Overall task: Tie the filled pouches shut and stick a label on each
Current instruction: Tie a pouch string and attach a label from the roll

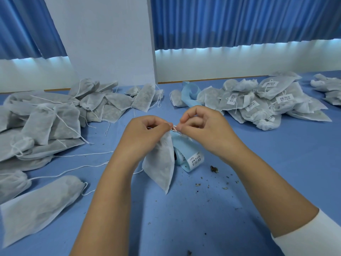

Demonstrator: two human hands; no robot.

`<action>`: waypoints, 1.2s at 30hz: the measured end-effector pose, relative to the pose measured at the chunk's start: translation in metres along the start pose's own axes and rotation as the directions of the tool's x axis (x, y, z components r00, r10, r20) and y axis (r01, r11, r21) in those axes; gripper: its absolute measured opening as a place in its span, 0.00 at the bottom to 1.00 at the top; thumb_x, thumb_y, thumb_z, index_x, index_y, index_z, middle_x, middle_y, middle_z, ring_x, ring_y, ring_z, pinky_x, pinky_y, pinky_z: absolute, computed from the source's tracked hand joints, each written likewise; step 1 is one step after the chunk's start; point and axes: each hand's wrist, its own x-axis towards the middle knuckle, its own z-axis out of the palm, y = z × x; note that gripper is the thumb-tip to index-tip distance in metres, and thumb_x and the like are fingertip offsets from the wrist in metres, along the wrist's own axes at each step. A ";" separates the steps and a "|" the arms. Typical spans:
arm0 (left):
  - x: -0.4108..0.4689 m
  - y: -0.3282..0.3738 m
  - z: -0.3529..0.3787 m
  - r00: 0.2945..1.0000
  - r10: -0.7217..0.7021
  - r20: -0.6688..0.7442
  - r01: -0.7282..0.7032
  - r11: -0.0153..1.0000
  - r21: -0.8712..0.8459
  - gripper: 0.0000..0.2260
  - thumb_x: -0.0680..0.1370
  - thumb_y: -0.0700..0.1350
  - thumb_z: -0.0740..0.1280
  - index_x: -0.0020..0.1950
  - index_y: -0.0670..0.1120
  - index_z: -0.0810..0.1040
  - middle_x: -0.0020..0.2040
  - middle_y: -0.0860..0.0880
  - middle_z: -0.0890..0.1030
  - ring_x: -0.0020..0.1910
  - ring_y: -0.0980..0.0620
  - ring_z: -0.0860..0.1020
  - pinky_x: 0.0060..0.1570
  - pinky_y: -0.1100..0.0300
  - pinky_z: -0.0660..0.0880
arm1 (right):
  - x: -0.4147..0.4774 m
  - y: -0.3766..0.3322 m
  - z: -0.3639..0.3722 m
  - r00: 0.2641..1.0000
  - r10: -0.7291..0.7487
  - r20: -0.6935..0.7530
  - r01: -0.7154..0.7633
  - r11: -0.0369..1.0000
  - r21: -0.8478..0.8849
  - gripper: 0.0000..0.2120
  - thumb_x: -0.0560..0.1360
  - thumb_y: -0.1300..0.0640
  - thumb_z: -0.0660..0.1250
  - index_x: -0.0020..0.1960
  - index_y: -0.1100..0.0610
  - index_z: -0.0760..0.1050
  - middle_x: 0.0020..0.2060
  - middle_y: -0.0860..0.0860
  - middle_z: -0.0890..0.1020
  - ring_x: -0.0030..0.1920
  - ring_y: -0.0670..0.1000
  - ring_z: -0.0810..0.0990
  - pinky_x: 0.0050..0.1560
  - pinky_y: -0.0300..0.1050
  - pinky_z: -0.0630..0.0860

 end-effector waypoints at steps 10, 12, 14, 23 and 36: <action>-0.002 0.003 0.000 0.998 -0.011 0.057 0.018 0.993 -0.114 0.05 0.75 0.46 0.73 0.40 0.49 0.86 0.43 0.48 0.84 0.37 0.63 0.76 0.33 0.76 0.69 | 0.000 -0.003 0.003 0.991 0.130 -0.007 -0.122 0.944 0.307 0.13 0.71 0.68 0.72 0.42 0.54 0.71 0.35 0.48 0.85 0.37 0.45 0.82 0.34 0.35 0.75; -0.002 0.004 -0.001 0.997 -0.010 0.074 0.020 0.991 -0.136 0.06 0.75 0.45 0.73 0.39 0.50 0.85 0.38 0.54 0.83 0.35 0.64 0.75 0.32 0.75 0.68 | 0.000 -0.003 0.003 0.988 0.151 -0.010 -0.138 0.922 0.362 0.14 0.70 0.68 0.72 0.41 0.54 0.71 0.36 0.50 0.85 0.38 0.46 0.81 0.34 0.35 0.75; -0.003 0.004 -0.001 0.996 -0.004 0.089 0.016 0.990 -0.142 0.06 0.75 0.46 0.73 0.38 0.51 0.86 0.38 0.56 0.83 0.36 0.63 0.75 0.35 0.72 0.69 | 0.000 -0.003 0.004 0.987 0.163 -0.008 -0.145 0.902 0.406 0.14 0.70 0.69 0.72 0.40 0.54 0.71 0.37 0.51 0.85 0.38 0.46 0.81 0.34 0.36 0.75; -0.004 0.005 -0.002 0.989 -0.026 0.143 0.059 0.971 -0.232 0.02 0.71 0.48 0.76 0.39 0.51 0.86 0.42 0.51 0.84 0.44 0.52 0.78 0.51 0.56 0.71 | -0.001 -0.004 0.005 0.995 0.100 -0.015 -0.084 0.900 0.427 0.14 0.70 0.70 0.73 0.41 0.55 0.72 0.35 0.49 0.83 0.36 0.46 0.82 0.36 0.36 0.76; -0.002 0.005 -0.005 0.960 -0.116 0.254 0.212 0.896 -0.391 0.08 0.65 0.50 0.74 0.39 0.46 0.84 0.32 0.51 0.82 0.29 0.56 0.78 0.30 0.67 0.74 | -0.005 -0.007 0.007 0.985 -0.147 -0.090 0.161 0.971 0.175 0.05 0.72 0.69 0.72 0.45 0.61 0.83 0.38 0.49 0.86 0.40 0.45 0.84 0.46 0.37 0.79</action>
